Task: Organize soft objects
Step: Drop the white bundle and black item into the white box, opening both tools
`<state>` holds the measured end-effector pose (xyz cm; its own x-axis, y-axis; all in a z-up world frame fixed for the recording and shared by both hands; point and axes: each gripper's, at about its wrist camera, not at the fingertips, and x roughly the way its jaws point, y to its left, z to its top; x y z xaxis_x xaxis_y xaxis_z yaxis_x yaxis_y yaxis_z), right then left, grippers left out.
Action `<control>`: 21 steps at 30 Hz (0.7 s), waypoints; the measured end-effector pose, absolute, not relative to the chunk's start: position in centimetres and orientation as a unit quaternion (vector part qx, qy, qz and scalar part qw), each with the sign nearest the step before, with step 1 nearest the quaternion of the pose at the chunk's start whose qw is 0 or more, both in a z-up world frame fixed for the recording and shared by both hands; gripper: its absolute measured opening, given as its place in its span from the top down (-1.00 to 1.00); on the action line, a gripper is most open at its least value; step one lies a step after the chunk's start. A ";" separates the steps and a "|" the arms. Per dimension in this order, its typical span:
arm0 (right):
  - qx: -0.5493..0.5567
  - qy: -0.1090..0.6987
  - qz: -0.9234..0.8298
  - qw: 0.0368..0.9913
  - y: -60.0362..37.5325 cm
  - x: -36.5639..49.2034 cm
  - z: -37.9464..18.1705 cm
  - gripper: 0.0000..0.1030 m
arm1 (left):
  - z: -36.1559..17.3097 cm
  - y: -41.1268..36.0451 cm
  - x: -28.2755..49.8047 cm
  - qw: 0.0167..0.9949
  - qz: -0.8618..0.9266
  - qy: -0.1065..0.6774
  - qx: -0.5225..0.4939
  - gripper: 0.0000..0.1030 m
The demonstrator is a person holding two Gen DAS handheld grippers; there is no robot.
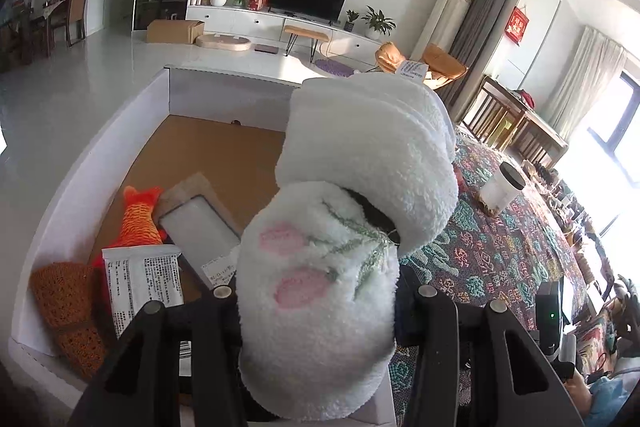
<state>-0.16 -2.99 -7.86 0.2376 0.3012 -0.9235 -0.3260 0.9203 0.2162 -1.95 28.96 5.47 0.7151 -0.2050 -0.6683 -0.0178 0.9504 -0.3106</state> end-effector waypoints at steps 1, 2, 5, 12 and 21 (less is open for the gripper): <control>-0.007 0.583 0.199 0.788 -3.3 -0.4 -7.6 0.25 | 5.4 29.4 -2.2 0.915 -0.045 0.374 -0.146 0.08; -0.004 0.573 0.205 0.794 -3.5 -0.5 -7.0 0.25 | 5.4 29.8 -2.4 0.916 -0.037 0.375 -0.141 0.08; 0.009 0.529 0.234 0.815 -3.4 -0.2 -2.8 0.25 | 4.8 31.9 -3.0 0.915 -0.002 0.380 -0.138 0.08; 0.028 0.451 0.392 0.801 8.8 2.5 7.1 0.21 | 2.9 34.3 -3.0 0.901 0.068 0.411 -0.118 -0.10; 0.035 0.455 0.371 0.808 9.4 4.6 3.6 -0.36 | 2.3 35.4 -3.7 0.897 0.135 0.405 -0.115 -0.67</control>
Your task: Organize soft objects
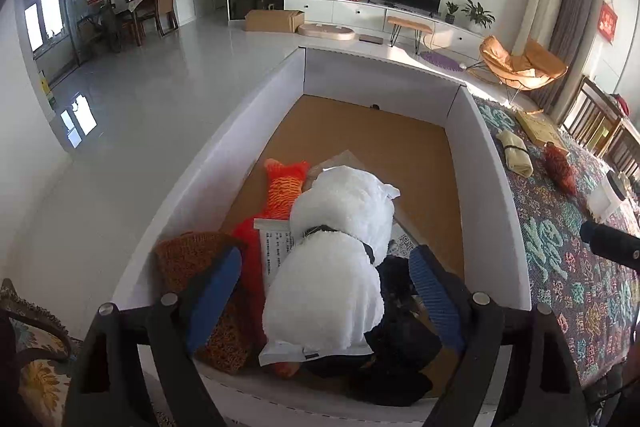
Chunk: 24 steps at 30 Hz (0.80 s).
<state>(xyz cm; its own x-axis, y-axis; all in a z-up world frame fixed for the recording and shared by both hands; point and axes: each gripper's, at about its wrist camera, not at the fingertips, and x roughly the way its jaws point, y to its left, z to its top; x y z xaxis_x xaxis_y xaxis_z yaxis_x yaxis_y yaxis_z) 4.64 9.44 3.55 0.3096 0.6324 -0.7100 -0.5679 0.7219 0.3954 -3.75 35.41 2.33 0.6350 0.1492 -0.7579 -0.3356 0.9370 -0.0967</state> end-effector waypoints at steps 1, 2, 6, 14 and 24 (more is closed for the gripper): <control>0.014 0.446 0.344 0.826 8.0 4.7 2.8 -0.38 | 2.6 35.0 -3.8 0.900 0.126 0.399 -0.120 -0.67; -0.009 0.437 0.311 0.844 6.4 4.9 1.9 -0.38 | 3.1 34.0 -3.8 0.905 0.111 0.393 -0.123 -0.67; -0.069 0.439 0.166 0.880 -1.3 6.0 -2.9 -0.38 | 4.4 27.9 -2.1 0.918 0.020 0.379 -0.113 -0.67; -0.068 0.430 -0.042 0.899 -14.9 8.3 -7.0 -0.38 | 1.3 9.9 2.6 0.892 -0.170 0.413 -0.071 -0.90; 0.032 0.430 -0.124 0.893 -22.3 8.8 -8.4 -0.38 | -8.3 3.2 11.6 0.886 -0.097 0.451 -0.041 -0.90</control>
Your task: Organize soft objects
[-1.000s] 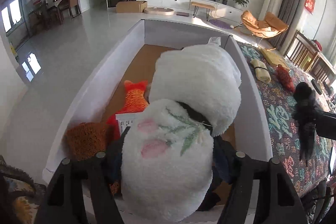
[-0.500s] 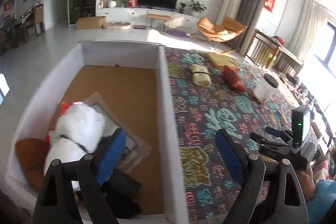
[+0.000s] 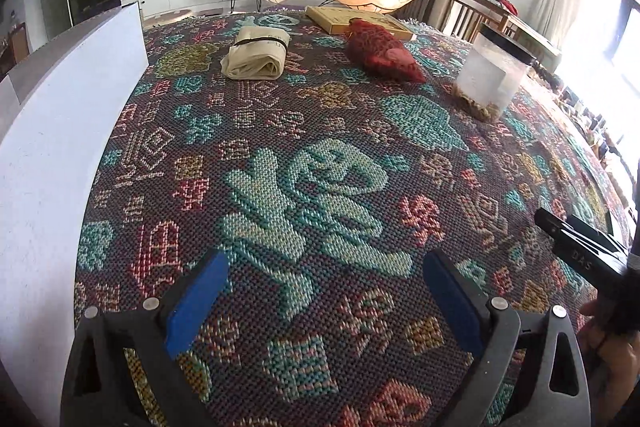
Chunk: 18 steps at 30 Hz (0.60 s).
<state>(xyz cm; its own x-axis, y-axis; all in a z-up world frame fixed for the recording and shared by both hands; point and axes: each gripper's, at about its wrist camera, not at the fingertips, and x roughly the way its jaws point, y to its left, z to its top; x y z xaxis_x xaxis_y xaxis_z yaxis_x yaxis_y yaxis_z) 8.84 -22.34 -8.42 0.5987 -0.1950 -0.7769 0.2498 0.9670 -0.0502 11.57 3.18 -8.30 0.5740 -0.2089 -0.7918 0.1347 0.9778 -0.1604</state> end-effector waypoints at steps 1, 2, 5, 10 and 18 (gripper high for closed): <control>0.039 0.438 -0.125 0.890 -22.6 9.1 -8.8 -0.39 | -8.7 3.3 11.9 0.888 -0.091 0.449 -0.041 -0.90; 0.047 0.434 -0.125 0.891 -22.8 9.1 -8.8 -0.43 | -9.1 3.3 12.4 0.888 -0.086 0.450 -0.038 -0.90; 0.050 0.435 -0.125 0.890 -22.8 9.3 -8.9 -0.45 | -10.2 3.4 13.4 0.887 -0.070 0.457 -0.021 -0.90; 0.048 0.437 -0.122 0.890 -22.6 9.3 -8.9 -0.52 | -11.0 2.3 13.8 0.887 -0.059 0.458 0.025 -1.00; 0.047 0.438 -0.122 0.890 -22.5 9.4 -9.0 -0.54 | -11.0 2.6 14.0 0.887 -0.060 0.457 0.020 -1.00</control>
